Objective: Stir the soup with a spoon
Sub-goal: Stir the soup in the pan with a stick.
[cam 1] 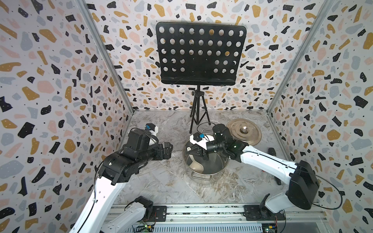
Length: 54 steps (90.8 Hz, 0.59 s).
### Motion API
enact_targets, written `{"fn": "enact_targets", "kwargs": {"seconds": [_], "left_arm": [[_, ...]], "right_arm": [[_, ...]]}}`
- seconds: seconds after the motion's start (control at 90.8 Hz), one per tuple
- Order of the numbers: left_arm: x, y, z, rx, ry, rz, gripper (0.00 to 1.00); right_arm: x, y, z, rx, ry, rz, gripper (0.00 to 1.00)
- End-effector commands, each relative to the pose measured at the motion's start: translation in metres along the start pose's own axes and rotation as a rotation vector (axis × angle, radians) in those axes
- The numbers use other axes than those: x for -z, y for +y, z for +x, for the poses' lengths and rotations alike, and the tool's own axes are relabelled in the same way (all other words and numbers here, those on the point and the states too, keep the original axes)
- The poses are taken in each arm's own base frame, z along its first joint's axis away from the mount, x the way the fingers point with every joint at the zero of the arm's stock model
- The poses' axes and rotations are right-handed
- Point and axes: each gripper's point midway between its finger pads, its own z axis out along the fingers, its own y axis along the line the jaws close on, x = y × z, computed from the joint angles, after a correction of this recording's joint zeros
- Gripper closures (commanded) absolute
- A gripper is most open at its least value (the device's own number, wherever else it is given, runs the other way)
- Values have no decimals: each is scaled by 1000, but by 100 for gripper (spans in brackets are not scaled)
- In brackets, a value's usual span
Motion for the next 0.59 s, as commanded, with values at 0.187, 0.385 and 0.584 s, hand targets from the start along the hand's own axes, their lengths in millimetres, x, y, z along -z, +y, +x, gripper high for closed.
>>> {"fn": "enact_targets", "kwargs": {"seconds": [0.187,0.385,0.584], "left_arm": [[3,5,0,-7,-16,-24,1],[3,5,-1,-15,-18,-22,1],[0,4,-1,-18,-17,-20,1]], "right_arm": [[33,-86,-33,55,-149,177,100],[87,-118,-11,-6,-140,334,100],[134,-102,14,-67,-87,448,100]]}}
